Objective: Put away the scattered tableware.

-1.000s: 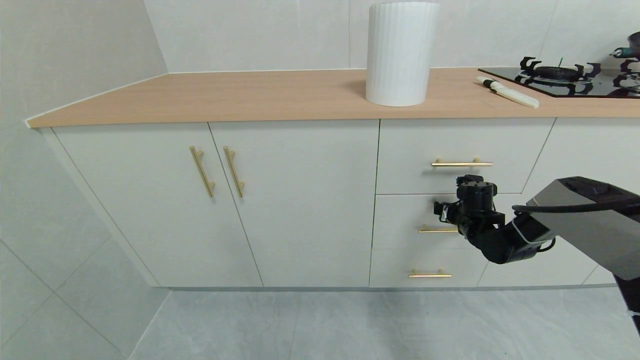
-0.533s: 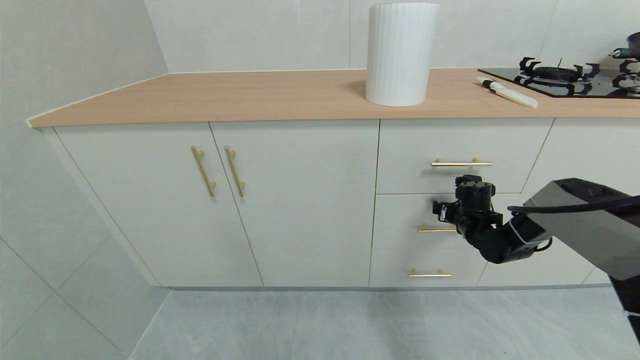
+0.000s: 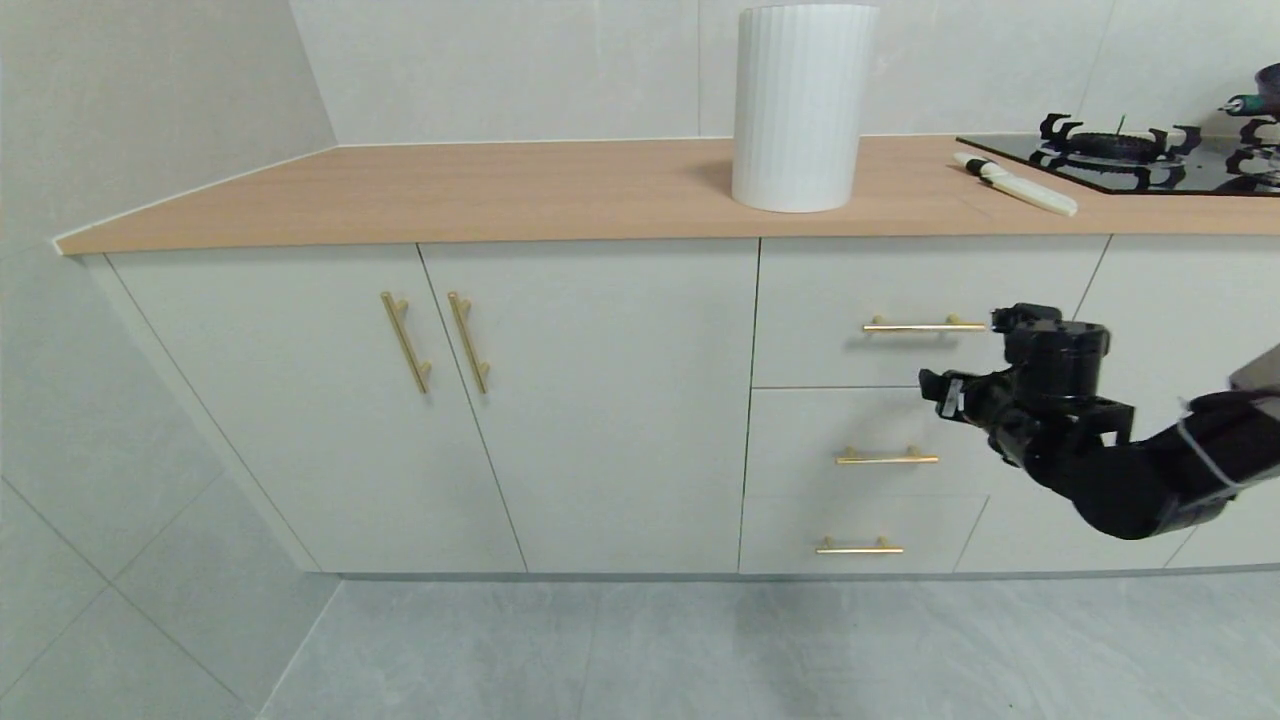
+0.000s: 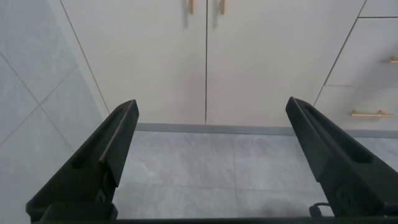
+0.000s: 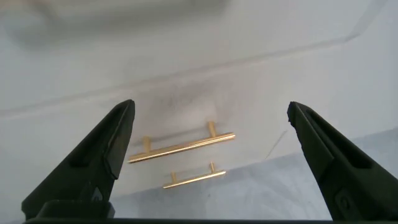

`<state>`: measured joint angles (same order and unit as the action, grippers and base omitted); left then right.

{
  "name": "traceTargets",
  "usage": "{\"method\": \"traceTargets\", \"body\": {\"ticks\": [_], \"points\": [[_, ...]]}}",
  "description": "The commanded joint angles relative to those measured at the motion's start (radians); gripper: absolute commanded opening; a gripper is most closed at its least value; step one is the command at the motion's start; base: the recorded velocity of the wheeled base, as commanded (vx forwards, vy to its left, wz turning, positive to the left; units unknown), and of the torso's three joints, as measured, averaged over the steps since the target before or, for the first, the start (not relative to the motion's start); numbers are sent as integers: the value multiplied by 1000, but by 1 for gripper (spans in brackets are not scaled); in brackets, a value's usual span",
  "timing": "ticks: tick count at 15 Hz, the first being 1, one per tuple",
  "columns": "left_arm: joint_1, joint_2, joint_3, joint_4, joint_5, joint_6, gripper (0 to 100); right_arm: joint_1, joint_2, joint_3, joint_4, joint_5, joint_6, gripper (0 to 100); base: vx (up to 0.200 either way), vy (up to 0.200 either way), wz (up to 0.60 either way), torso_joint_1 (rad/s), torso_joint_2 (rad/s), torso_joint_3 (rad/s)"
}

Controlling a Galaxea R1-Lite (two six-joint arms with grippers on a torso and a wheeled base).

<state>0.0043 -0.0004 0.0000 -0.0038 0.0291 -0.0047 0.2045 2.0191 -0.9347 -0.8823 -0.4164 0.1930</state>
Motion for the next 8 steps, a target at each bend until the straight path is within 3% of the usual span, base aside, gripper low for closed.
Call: {"method": "traceTargets", "body": {"ticks": [1,5,8], "points": [[0,0,0,-1,0,-1,100,9,-477,246,-17,-62,-43,100,0,0,0,0,0,0],[0,0,0,-1,0,0,100,-66,-924,478,6,-81,-201,100,0,0,0,0,0,0],[0,0,0,-1,2,0,100,-115,-1360,545,292,-81,-319,100,0,0,0,0,0,0]]}}
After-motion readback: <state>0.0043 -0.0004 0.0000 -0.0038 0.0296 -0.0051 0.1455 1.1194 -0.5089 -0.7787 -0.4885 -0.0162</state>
